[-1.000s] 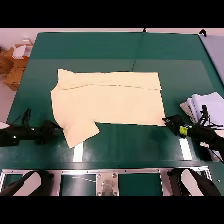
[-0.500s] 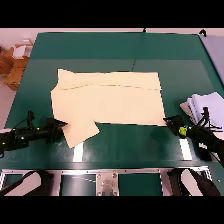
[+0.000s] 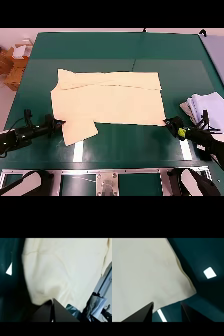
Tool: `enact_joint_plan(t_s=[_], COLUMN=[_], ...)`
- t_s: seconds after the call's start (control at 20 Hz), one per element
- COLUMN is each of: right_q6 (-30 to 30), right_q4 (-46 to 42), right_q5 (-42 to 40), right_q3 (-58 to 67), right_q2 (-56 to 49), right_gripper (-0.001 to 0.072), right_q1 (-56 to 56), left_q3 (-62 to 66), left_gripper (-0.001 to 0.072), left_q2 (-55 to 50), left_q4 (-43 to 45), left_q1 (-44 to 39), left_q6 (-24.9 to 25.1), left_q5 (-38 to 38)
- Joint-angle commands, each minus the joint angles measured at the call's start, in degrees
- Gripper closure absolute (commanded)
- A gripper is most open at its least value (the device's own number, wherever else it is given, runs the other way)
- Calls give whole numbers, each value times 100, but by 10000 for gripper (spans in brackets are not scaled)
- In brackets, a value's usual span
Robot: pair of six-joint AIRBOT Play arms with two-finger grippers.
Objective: Fold the shirts.
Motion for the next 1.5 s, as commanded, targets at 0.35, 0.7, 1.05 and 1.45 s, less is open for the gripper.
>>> enact_joint_plan(t_s=[0.35,0.7,1.05,1.45], right_q6=[289,262,391,2162], right_q4=[619,1338,-166,-3644], right_q5=[-1073,-1777,-776,1930], right_q3=[-302,-31,662,817], right_q2=[-492,-1285,-1097,1027], right_gripper=[309,475,700,700], right_q1=[289,1440,1266,529], left_q3=[31,44,584,588], left_gripper=[679,679,682,682], left_q2=[-4,-2,1139,4054], left_q4=[-116,-116,540,2741], left_q1=[0,0,7,0], left_q6=[267,337,-348,-2603], left_q5=[-149,-184,-896,-2114])
